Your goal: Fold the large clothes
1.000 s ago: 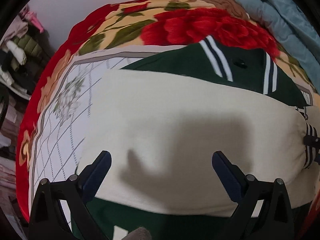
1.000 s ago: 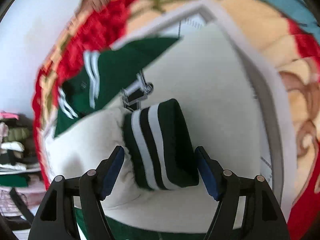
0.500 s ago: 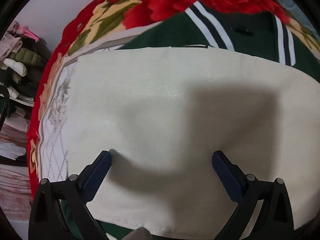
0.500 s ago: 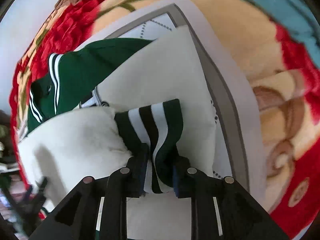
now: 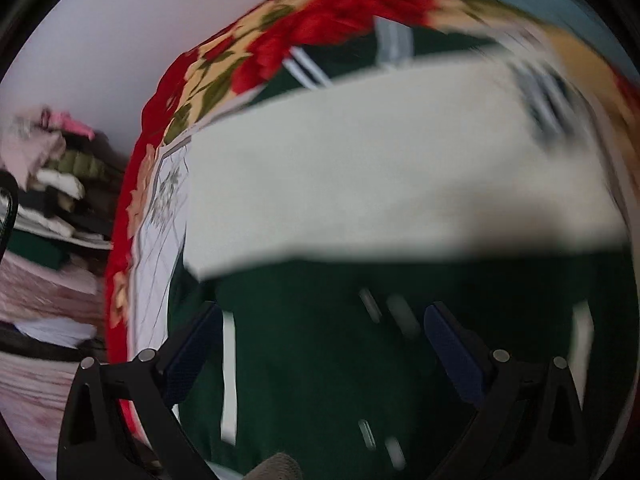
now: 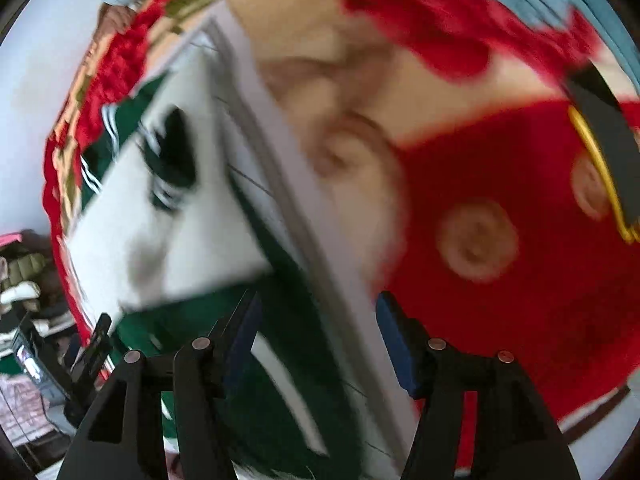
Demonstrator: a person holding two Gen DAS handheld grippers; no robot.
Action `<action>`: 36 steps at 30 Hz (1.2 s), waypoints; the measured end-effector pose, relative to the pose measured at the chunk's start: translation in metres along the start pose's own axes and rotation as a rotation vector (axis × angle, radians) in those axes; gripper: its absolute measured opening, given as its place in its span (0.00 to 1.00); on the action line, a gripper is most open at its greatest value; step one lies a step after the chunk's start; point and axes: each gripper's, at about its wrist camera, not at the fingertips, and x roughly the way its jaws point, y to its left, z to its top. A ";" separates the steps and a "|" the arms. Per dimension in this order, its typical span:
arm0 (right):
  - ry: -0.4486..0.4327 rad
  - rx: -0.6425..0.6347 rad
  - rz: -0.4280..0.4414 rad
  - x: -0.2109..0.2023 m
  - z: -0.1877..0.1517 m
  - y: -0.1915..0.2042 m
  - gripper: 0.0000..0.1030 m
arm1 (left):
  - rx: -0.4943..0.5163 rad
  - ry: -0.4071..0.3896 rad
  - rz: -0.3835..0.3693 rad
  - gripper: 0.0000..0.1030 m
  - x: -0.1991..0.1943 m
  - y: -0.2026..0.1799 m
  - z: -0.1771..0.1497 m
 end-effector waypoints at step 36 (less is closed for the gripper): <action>0.359 -0.356 0.017 0.042 -0.132 -0.064 0.56 | 0.061 0.204 0.197 1.00 -0.067 -0.093 -0.146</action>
